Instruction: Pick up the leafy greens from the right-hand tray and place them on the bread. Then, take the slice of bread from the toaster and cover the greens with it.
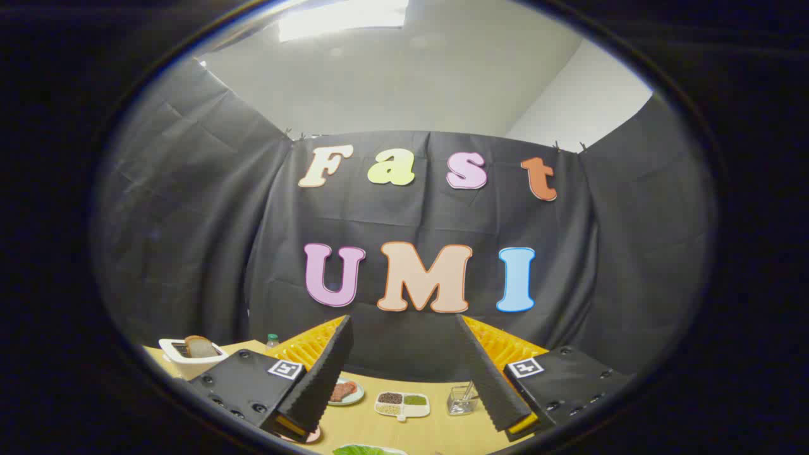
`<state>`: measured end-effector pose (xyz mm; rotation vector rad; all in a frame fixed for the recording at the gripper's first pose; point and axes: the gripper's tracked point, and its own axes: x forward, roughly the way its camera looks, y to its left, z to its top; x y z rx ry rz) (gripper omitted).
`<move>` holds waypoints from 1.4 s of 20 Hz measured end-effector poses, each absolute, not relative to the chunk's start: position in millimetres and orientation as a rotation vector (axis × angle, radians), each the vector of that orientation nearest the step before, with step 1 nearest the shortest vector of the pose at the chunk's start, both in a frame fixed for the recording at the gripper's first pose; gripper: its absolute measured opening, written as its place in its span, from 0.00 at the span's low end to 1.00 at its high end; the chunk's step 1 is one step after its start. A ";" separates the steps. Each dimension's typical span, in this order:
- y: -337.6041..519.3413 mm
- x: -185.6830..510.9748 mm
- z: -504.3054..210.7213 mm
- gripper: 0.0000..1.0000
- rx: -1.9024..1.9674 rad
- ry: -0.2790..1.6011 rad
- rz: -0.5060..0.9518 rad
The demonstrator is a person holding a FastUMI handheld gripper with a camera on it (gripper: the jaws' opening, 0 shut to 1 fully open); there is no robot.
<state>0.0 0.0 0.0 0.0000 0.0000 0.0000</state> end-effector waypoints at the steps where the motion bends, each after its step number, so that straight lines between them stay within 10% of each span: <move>1: 0.4 1.5 -1.4 1.00 -0.001 0.003 0.008; 18: -11.8 7.0 -24.3 1.00 -0.030 0.039 0.031; 28: 20.6 5.3 -126.1 1.00 -0.340 0.301 0.374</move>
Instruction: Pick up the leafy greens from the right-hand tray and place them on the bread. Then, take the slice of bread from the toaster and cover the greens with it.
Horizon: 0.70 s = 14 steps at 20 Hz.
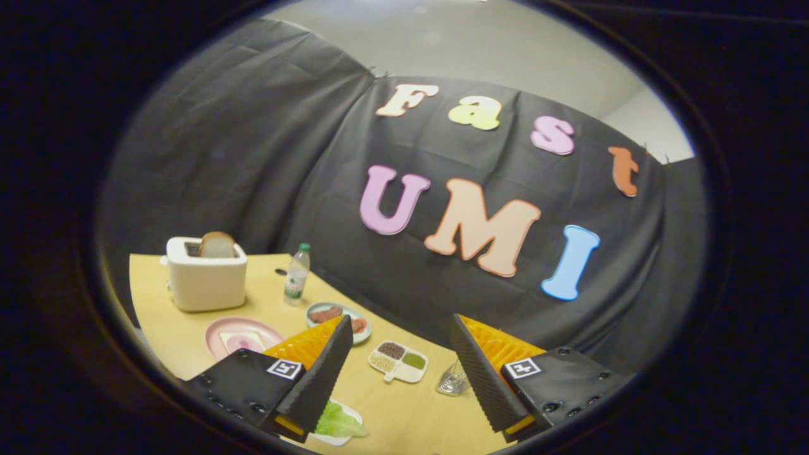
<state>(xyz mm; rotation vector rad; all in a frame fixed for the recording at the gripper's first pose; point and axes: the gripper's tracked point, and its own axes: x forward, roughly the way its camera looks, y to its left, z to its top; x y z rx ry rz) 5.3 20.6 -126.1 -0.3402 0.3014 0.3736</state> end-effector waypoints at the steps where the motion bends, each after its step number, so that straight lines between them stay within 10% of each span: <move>1: 21.1 5.5 -138.1 1.00 -0.372 0.328 0.411; 14: 23.9 -53.6 -315.0 1.00 -0.519 0.800 0.925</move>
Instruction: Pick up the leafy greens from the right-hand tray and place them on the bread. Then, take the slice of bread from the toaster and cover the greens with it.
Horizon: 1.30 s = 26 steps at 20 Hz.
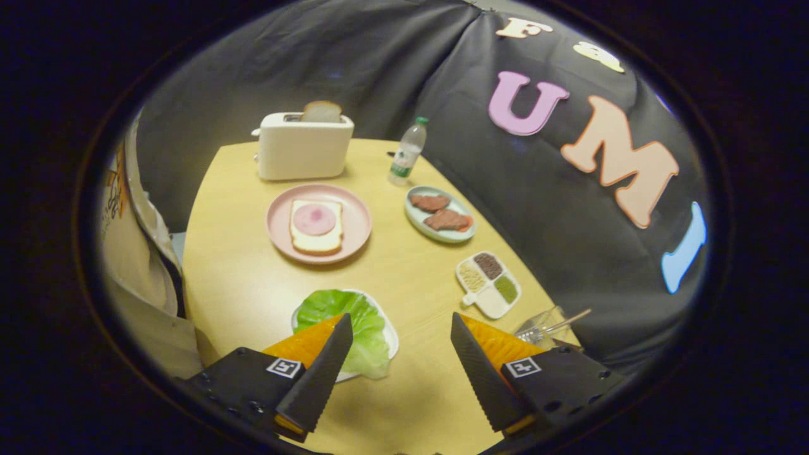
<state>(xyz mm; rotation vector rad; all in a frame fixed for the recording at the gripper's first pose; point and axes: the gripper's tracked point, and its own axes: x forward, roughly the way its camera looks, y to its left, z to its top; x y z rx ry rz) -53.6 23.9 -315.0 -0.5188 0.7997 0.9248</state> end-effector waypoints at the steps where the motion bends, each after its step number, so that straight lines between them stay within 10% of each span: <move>1: 26.2 -59.5 -326.2 1.00 -0.531 0.826 0.958; 20: 26.8 -95.4 -447.5 0.99 -0.648 1.246 1.225; 26: 30.0 -102.1 -447.1 0.60 -0.661 1.264 1.235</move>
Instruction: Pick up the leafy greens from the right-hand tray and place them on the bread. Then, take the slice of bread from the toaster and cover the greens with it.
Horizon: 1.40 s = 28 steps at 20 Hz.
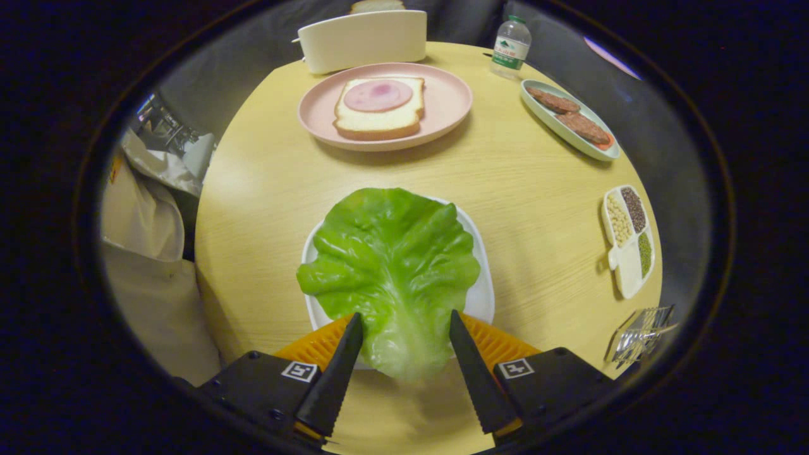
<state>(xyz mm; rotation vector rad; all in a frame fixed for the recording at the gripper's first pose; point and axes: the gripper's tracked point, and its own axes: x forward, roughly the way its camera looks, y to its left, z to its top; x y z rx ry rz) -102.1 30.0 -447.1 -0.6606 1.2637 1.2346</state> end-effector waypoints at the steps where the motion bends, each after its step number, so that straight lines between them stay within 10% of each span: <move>1: 29.2 -101.9 -447.5 0.53 -0.662 1.281 1.222; 11: 41.4 -112.3 -442.6 0.05 -0.707 1.227 1.262; 28: 83.1 -74.2 -340.8 0.04 -0.586 1.086 0.988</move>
